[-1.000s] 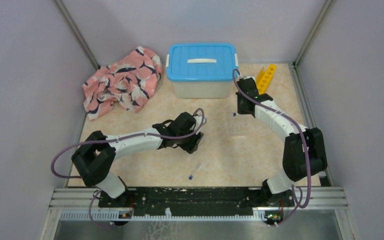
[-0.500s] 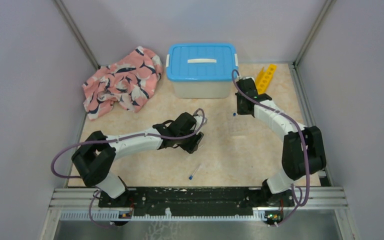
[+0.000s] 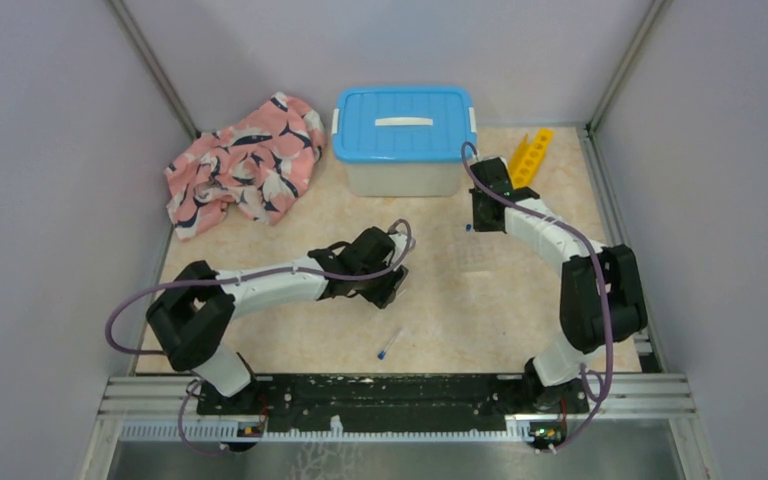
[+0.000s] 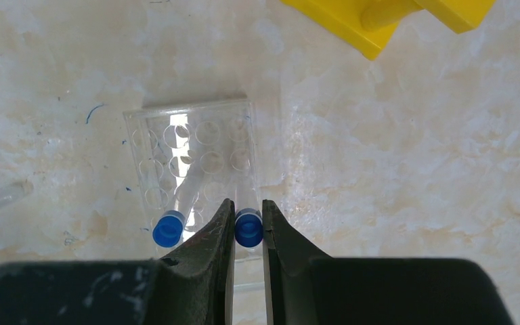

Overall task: Organize the chemistry lab equipment
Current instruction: Insert the test tube into the slot of the test tube rack.

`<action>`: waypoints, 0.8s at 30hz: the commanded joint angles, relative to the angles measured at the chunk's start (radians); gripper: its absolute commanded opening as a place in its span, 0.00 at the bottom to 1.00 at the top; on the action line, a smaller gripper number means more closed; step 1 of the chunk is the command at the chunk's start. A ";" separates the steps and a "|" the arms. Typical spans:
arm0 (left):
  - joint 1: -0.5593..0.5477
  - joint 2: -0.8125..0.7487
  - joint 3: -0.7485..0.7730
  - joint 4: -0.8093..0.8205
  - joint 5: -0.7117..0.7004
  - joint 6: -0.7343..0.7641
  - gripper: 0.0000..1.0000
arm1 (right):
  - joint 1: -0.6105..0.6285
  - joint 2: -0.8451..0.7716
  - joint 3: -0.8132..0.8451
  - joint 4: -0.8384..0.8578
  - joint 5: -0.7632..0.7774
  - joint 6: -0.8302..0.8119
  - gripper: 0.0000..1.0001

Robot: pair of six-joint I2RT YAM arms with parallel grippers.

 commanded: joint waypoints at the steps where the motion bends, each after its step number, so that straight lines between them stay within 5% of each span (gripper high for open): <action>1: -0.010 0.021 0.005 0.013 -0.022 0.014 0.58 | -0.010 0.008 -0.004 0.028 -0.003 0.010 0.02; 24: -0.017 0.082 0.001 0.040 -0.086 0.015 0.55 | -0.011 0.044 -0.006 0.034 -0.021 0.013 0.04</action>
